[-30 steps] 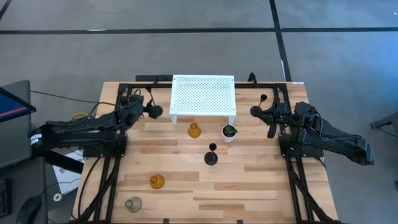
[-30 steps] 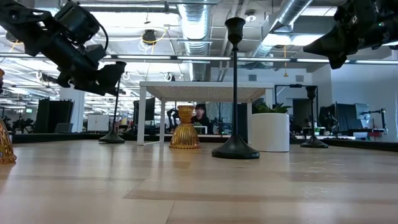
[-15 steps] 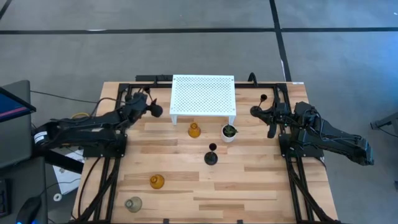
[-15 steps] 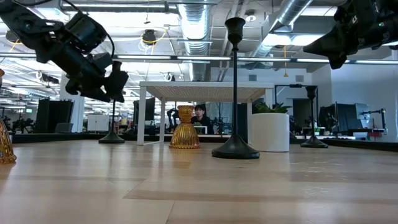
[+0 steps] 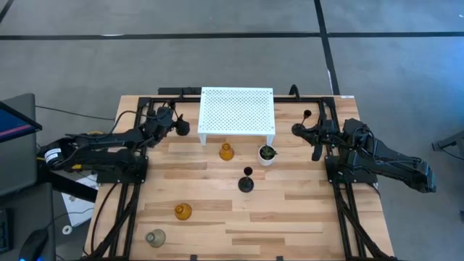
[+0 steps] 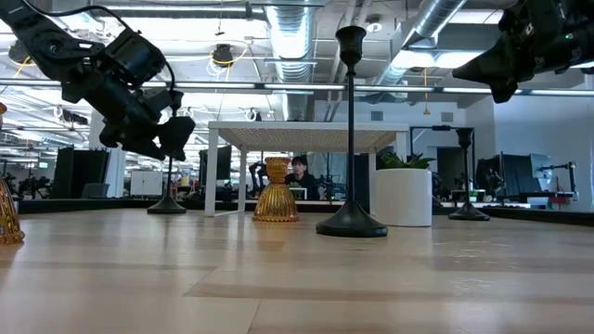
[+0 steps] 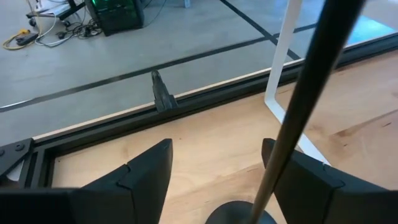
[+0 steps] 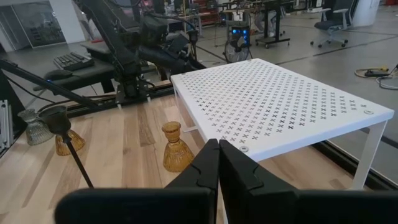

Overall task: Pick & Place candle stick holders
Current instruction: Put the left black candle holder on the shelf

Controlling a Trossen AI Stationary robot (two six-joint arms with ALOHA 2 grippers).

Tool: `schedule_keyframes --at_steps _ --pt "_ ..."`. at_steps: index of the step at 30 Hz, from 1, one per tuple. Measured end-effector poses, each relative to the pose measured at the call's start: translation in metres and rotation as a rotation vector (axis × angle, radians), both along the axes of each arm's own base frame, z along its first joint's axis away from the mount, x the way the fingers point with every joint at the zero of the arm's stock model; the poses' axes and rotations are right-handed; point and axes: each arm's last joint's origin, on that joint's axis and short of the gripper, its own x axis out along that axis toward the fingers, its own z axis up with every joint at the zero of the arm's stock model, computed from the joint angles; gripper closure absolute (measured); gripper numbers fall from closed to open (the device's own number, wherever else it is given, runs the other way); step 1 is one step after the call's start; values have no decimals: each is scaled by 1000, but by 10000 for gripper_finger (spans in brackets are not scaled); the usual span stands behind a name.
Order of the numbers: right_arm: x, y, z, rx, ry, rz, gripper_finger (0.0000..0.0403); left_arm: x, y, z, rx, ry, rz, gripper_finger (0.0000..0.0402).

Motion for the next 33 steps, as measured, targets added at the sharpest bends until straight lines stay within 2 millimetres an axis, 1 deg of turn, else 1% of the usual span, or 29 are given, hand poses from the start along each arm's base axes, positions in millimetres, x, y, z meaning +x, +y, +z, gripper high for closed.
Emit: schedule_keyframes --at_steps 4,13,18,24,26,30,33 --pt "0 0 0 0 0 0 403 0 0 0 2 -2 0 193" --pt "0 0 0 0 0 0 403 0 0 1 7 -9 -1 298" --pt "0 0 0 0 0 0 403 1 0 2 11 -9 -2 339" --pt "0 0 0 0 0 0 403 3 -3 2 41 55 -45 386" --pt "0 0 0 -1 0 0 403 4 -4 2 43 52 -53 392" --pt "0 0 0 0 0 0 403 6 -7 3 37 40 -97 387" --pt "0 0 0 -1 0 0 403 10 -9 9 39 21 -127 392"
